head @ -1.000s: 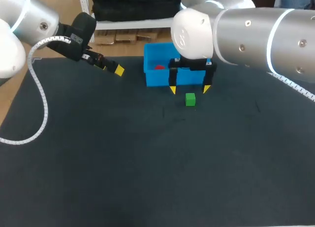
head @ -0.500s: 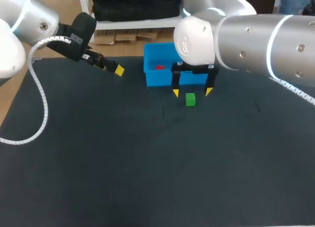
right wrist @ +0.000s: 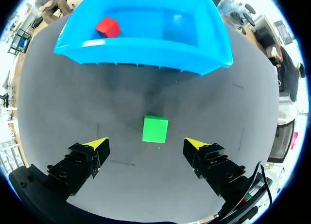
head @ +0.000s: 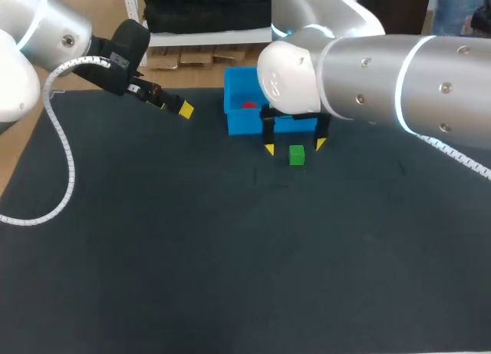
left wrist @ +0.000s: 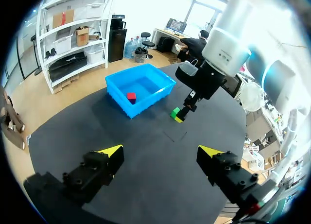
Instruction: Use the left arm to pick the red cube and place it into the blue plastic box first, then use the right arm to grasp the green cube and put it into the same blue plastic box after the first action is fully finished.
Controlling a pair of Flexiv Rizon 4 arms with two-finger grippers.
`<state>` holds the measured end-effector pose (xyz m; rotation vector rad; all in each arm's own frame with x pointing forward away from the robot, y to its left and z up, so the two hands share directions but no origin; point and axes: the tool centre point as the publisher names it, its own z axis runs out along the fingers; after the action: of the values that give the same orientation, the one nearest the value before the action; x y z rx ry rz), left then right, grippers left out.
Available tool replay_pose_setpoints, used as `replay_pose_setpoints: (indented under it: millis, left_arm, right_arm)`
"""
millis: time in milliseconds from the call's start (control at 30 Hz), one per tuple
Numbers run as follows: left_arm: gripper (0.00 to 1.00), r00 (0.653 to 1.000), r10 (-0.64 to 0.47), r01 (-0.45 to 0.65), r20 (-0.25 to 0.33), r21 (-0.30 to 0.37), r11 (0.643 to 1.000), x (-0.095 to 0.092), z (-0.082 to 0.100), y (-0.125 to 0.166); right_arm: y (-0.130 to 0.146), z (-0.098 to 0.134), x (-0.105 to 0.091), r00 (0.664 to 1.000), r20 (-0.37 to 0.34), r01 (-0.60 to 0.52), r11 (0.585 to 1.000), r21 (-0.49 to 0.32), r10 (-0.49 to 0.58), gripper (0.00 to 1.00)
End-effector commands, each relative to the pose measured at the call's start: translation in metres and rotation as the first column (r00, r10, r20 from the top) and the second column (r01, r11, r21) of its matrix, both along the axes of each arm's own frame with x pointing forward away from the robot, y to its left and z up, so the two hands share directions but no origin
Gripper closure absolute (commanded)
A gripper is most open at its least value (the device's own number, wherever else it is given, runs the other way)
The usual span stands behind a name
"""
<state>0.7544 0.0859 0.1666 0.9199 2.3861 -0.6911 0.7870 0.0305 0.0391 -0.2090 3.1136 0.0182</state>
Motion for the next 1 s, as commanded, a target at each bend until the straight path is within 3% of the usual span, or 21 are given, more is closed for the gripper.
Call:
replay_pose_setpoints:
  millis: [33, 1000]
  left_arm:
    - [0.00, 1.000, -0.002, 0.002, 0.004, -0.004, 1.000, -0.001, -0.001, 0.001]
    - [0.00, 1.000, -0.003, 0.003, 0.003, -0.003, 1.000, 0.000, -0.001, -0.001]
  right_arm:
    - [0.001, -0.004, 0.005, 1.000, -0.001, 0.007, 1.000, -0.003, -0.007, 0.00]
    - [-0.005, -0.028, 0.009, 0.999, 0.026, 0.041, 0.998, 0.047, -0.043, 0.00]
